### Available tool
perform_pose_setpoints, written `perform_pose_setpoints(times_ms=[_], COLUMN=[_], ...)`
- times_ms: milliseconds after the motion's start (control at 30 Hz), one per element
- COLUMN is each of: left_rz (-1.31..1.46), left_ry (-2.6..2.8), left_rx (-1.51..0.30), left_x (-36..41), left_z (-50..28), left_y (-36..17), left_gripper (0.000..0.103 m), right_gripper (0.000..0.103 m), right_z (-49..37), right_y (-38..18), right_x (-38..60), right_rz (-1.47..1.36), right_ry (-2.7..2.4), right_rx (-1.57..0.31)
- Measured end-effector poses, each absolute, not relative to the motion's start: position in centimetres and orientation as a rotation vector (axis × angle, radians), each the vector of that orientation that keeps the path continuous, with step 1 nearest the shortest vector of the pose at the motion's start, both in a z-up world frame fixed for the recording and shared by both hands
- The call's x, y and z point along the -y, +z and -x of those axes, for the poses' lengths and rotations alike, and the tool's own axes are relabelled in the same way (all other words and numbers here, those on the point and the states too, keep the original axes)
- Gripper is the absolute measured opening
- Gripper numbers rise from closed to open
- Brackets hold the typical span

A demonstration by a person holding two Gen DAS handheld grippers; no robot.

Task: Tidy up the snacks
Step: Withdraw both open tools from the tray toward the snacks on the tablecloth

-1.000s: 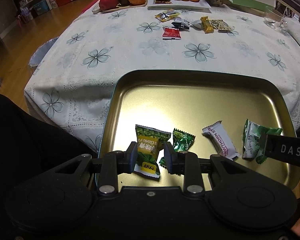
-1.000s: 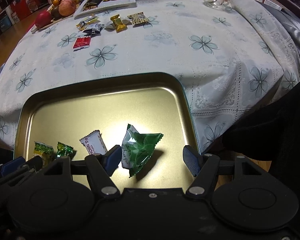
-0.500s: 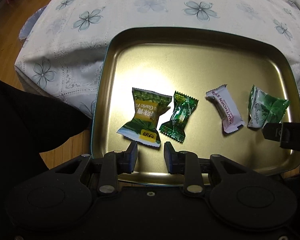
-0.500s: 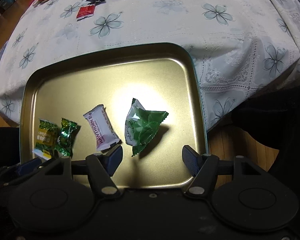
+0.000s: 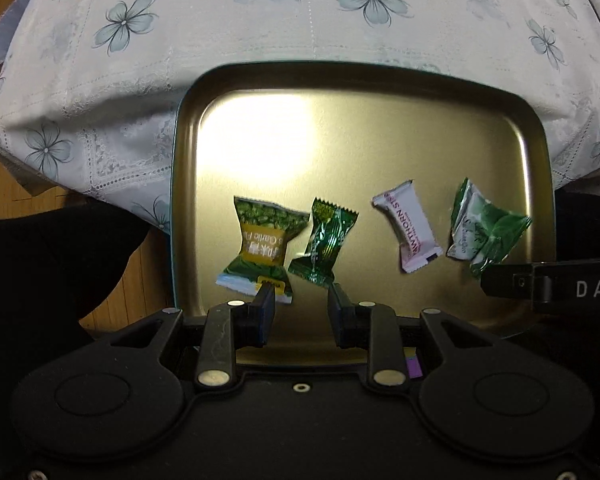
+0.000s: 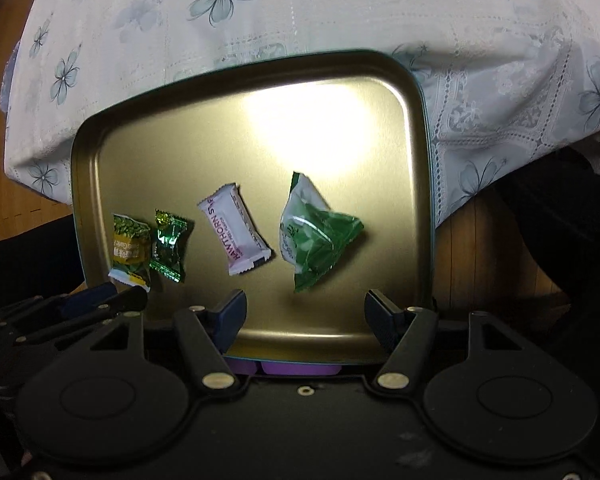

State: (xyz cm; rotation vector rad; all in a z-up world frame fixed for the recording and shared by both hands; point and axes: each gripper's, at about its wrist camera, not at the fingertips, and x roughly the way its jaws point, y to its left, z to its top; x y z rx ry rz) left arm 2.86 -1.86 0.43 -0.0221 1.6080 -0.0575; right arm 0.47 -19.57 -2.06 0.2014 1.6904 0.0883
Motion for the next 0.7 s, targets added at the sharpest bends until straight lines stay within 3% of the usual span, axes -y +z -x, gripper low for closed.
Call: perform_pose_setpoints(times_ms=[300,700], left_rz=[0.015,0.167], left_ry=[0.044,0.109], left_rx=[-1.502,-1.425], left_x=[0.0,-1.9], left_z=[-11.1,-20.7], left_y=[3.0,1.6], left_gripper=[0.038,0.038], right_gripper=[0.069,0.069], right_z=[-6.9,-18.1], right_y=[1.4,1.5], right_x=[19.2,20.0], right_rz=[-0.163,-0.241], right_ry=[0.100,0.020], right_rx=[-1.591,-1.450])
